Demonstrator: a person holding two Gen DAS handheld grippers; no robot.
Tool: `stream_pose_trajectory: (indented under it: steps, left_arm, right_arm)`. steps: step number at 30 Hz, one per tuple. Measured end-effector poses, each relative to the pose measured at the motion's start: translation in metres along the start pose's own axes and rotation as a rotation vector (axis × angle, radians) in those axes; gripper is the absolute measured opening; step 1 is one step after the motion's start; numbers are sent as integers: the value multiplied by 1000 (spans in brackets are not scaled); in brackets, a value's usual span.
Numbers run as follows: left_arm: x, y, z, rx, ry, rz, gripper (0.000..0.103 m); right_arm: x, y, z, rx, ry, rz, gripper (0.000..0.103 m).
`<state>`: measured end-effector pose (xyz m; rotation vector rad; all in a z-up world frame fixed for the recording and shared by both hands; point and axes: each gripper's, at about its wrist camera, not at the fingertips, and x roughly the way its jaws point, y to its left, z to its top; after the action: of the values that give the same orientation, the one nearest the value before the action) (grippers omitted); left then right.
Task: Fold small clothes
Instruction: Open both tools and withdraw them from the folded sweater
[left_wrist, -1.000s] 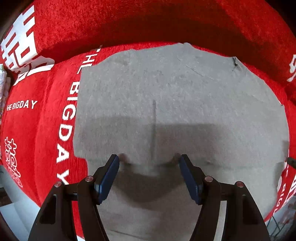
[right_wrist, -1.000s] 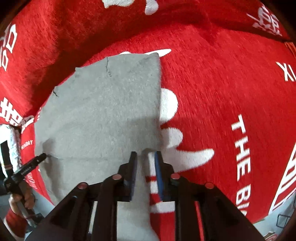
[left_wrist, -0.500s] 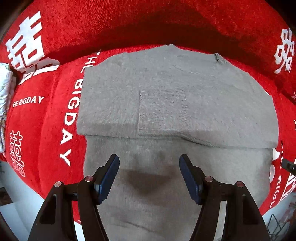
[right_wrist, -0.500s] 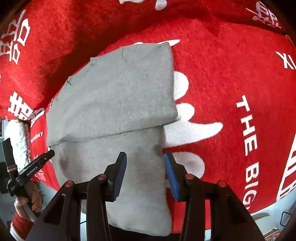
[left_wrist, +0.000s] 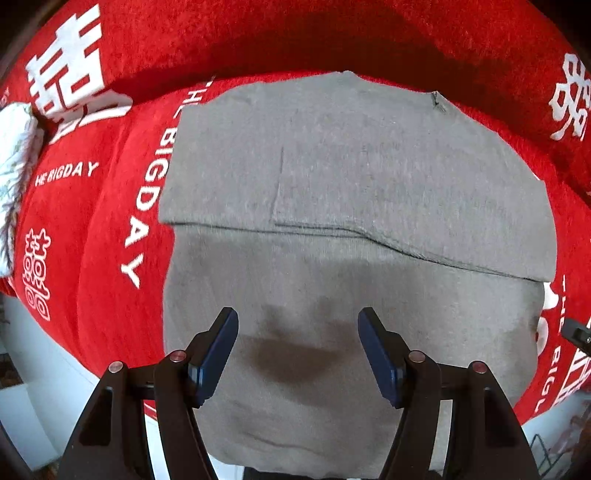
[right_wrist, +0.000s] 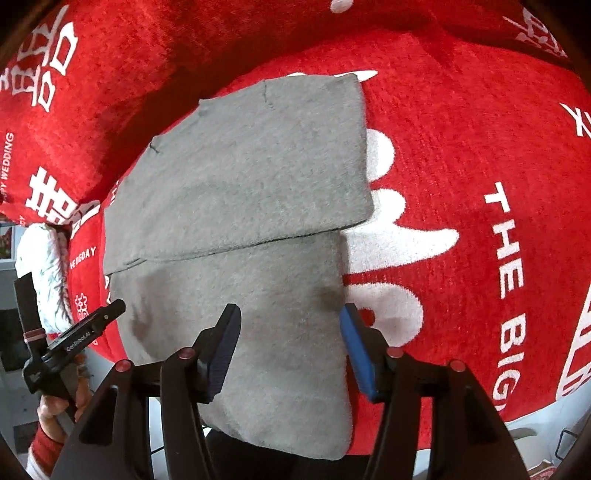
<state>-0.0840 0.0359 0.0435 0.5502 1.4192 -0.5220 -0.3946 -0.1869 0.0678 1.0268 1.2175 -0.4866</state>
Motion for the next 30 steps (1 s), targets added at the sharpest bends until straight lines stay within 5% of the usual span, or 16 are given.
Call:
stream_pose_trajectory:
  steps: [1, 3, 8, 10, 17, 30]
  left_arm:
    - [0, 0, -2, -6, -3, -3, 72]
    - [-1, -1, -6, -11, -7, 3, 103]
    - [-3, -2, -14, -5, 3, 16, 103]
    - [-5, -2, -17, -3, -6, 33, 103]
    - [-7, -2, -30, -10, -37, 82, 103]
    - [3, 8, -60, 2, 8, 4, 103]
  right_arm:
    - [0, 1, -1, -2, 1, 3, 66]
    - [1, 3, -2, -12, 0, 13, 75]
    - [1, 10, -4, -42, -5, 29, 76]
    - [1, 12, -6, -56, -14, 39, 86]
    - [11, 13, -12, -66, 37, 60, 86]
    - [26, 13, -41, -27, 65, 52, 86]
